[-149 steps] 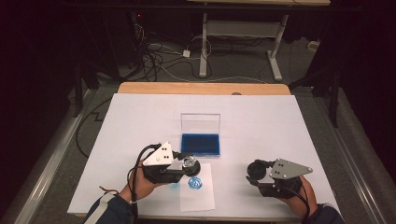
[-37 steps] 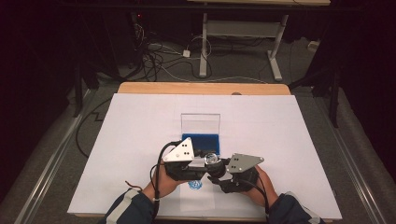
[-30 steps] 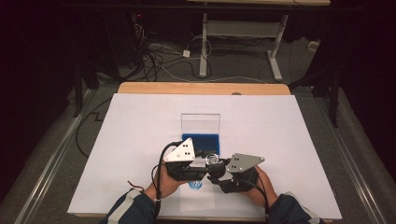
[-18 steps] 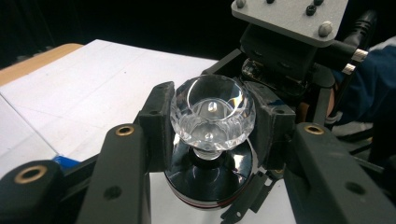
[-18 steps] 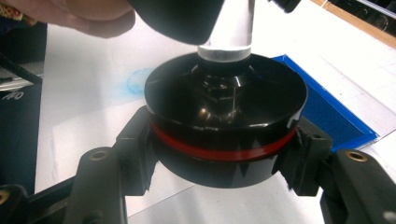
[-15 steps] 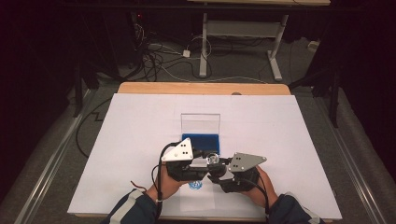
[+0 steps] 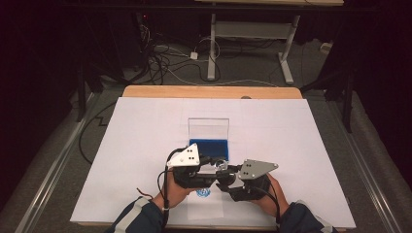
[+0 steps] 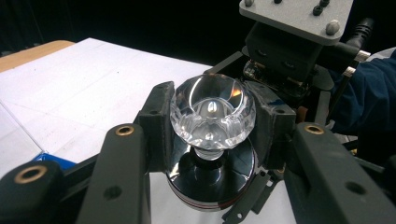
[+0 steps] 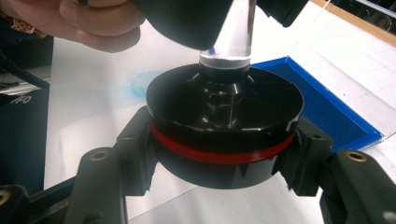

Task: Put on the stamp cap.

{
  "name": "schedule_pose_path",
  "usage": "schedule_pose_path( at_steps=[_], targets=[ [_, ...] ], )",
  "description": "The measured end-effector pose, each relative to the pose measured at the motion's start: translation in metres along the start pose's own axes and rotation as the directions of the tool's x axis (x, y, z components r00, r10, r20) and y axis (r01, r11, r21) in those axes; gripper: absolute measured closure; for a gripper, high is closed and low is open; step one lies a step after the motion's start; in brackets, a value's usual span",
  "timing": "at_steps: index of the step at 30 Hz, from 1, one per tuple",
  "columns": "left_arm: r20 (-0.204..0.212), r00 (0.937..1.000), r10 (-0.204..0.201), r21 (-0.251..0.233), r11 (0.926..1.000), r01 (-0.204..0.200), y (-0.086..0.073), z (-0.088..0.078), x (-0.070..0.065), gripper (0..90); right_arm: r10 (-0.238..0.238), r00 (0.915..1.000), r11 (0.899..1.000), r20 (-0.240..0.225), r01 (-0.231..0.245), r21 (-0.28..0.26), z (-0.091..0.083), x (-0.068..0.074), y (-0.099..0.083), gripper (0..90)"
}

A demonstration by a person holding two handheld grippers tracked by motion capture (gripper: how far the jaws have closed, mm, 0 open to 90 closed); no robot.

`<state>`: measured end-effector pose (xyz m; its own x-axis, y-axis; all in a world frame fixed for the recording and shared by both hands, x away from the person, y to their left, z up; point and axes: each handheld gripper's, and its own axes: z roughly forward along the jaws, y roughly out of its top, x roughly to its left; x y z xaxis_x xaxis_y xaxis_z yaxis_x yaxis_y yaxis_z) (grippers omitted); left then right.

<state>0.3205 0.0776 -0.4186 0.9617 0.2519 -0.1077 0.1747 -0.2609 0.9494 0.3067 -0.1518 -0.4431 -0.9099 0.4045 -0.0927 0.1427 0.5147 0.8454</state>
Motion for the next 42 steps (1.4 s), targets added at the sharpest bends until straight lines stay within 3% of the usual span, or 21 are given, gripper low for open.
schedule_pose_path(
  at_steps=[13,25,42],
  targets=[
    [-0.010,0.9999,0.006,0.000,1.0000,-0.006,0.0006,0.0014,-0.0023,54.1,0.006,1.0000,1.000,-0.005,-0.006,-0.007,0.0007,0.0000,-0.0010,38.9],
    [-0.015,0.9995,0.029,0.035,0.9990,-0.028,0.0019,0.0048,-0.0061,54.2,-0.013,0.9999,1.000,-0.011,0.014,0.024,0.0013,0.0006,-0.0005,38.9],
    [-0.040,0.9975,0.057,0.083,0.9951,-0.054,0.0024,0.0094,-0.0082,54.0,0.023,0.9987,0.999,-0.045,-0.021,0.037,0.0072,-0.0015,-0.0049,38.5]
  ],
)
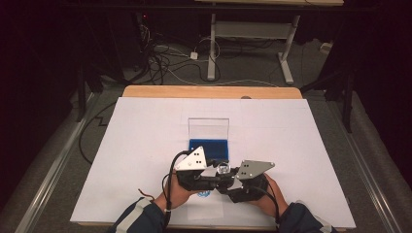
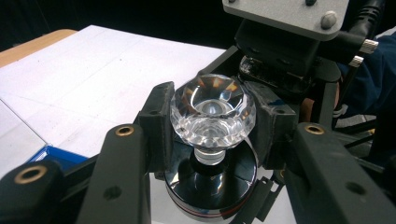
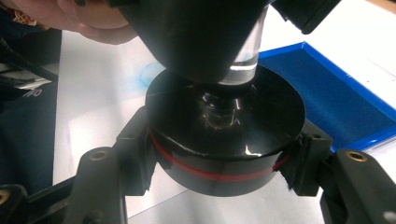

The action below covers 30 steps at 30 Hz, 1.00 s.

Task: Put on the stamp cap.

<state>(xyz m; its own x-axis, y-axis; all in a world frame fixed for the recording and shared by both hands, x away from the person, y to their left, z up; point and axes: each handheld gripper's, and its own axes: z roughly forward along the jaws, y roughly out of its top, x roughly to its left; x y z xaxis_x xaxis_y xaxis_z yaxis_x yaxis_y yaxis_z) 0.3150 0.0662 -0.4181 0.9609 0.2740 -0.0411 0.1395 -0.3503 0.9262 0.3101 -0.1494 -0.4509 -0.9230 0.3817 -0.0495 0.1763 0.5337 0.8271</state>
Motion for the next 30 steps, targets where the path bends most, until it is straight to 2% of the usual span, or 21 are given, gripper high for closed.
schedule_pose_path(
  at_steps=[10,13,18,21,30],
  targets=[
    [-0.008,0.9999,0.008,0.000,1.0000,-0.008,0.001,-0.001,0.000,54.0,0.008,0.9999,1.000,0.011,-0.008,-0.008,0.001,0.000,0.000,37.5],
    [-0.013,0.9998,0.013,-0.001,0.9999,-0.013,0.002,-0.003,0.000,54.0,0.011,0.9996,1.000,0.027,-0.011,-0.008,0.001,0.000,-0.001,31.4],
    [-0.019,0.9997,0.015,-0.004,0.9999,-0.015,0.002,-0.005,0.001,54.0,0.011,0.9996,1.000,0.025,-0.011,-0.007,0.001,0.000,-0.001,28.5],
    [-0.024,0.9995,0.022,-0.002,0.9997,-0.023,0.003,-0.006,0.001,54.0,0.002,0.9990,1.000,0.045,-0.003,0.010,0.002,0.000,0.000,25.1],
    [-0.038,0.9989,0.028,-0.013,0.9995,-0.029,0.006,-0.015,0.002,54.0,-0.019,0.9961,1.000,0.087,0.019,0.006,-0.005,-0.001,0.002,21.4]
  ],
)
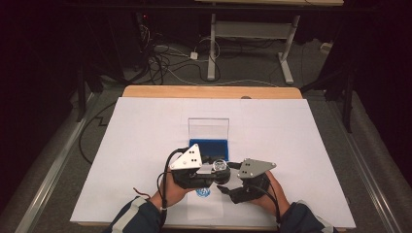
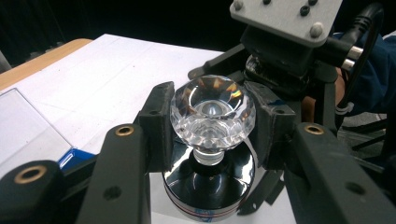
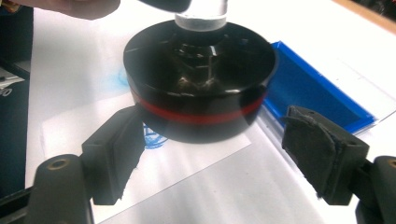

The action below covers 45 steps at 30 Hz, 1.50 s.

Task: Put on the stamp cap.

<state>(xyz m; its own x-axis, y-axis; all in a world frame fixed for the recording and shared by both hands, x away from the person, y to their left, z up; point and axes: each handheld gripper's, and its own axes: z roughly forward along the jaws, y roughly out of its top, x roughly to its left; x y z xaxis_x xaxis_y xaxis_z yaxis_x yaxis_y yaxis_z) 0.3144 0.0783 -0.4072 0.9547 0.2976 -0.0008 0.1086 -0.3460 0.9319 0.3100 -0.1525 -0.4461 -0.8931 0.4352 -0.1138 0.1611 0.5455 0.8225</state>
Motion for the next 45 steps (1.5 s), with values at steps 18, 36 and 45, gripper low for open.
schedule_pose_path(
  at_steps=[18,36,45],
  targets=[
    [-0.049,0.9984,0.029,0.002,0.9996,-0.028,0.003,-0.020,0.004,54.0,-0.024,0.9964,0.999,0.081,0.026,-0.029,-0.027,-0.011,-0.009,21.1],
    [-0.102,0.9938,0.043,0.032,0.9987,-0.040,-0.003,-0.036,0.016,54.0,-0.029,0.9817,0.998,0.188,0.039,-0.050,-0.053,-0.019,-0.016,19.9],
    [-0.142,0.9889,0.042,0.049,0.9982,-0.035,-0.006,-0.044,0.023,54.0,-0.010,0.9728,0.998,0.231,0.026,-0.063,-0.069,-0.023,-0.022,19.9]
  ],
)
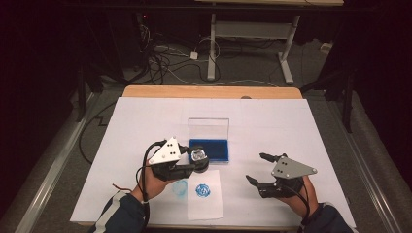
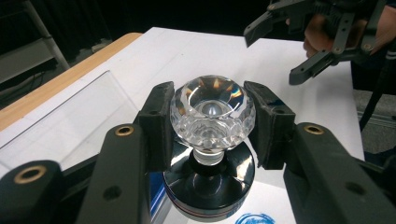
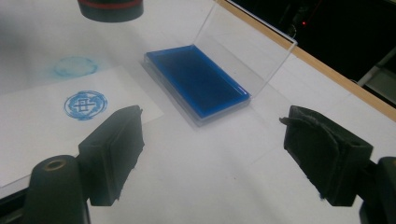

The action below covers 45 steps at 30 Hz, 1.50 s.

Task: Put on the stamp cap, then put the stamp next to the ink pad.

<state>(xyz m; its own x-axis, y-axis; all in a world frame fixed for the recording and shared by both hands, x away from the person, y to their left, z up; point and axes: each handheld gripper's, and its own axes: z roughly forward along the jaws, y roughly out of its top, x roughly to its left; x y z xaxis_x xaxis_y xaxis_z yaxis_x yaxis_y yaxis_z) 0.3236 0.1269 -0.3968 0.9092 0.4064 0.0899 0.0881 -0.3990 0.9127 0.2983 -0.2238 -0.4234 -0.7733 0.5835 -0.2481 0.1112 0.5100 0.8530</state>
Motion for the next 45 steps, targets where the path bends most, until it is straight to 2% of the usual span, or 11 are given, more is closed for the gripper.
schedule_pose_path(
  at_steps=[6,24,40,45],
  targets=[
    [-0.012,0.9999,-0.007,0.013,0.9999,0.007,-0.005,-0.003,0.006,54.0,0.003,0.9998,1.000,0.018,-0.003,0.002,-0.006,-0.002,-0.003,20.0],
    [-0.048,0.9987,-0.017,0.023,0.9996,0.019,-0.010,-0.008,0.023,54.0,0.000,0.9998,1.000,0.018,0.000,0.002,-0.016,0.000,-0.009,20.5],
    [-0.103,0.9940,-0.037,0.030,0.9987,0.040,-0.014,-0.016,0.035,54.0,-0.008,0.9999,1.000,0.015,0.008,-0.013,-0.017,0.001,-0.007,20.5],
    [-0.122,0.9916,-0.043,0.036,0.9982,0.048,-0.016,-0.017,0.041,54.0,-0.006,0.9999,1.000,0.012,0.006,-0.003,-0.016,0.001,-0.009,20.6]
  ],
)
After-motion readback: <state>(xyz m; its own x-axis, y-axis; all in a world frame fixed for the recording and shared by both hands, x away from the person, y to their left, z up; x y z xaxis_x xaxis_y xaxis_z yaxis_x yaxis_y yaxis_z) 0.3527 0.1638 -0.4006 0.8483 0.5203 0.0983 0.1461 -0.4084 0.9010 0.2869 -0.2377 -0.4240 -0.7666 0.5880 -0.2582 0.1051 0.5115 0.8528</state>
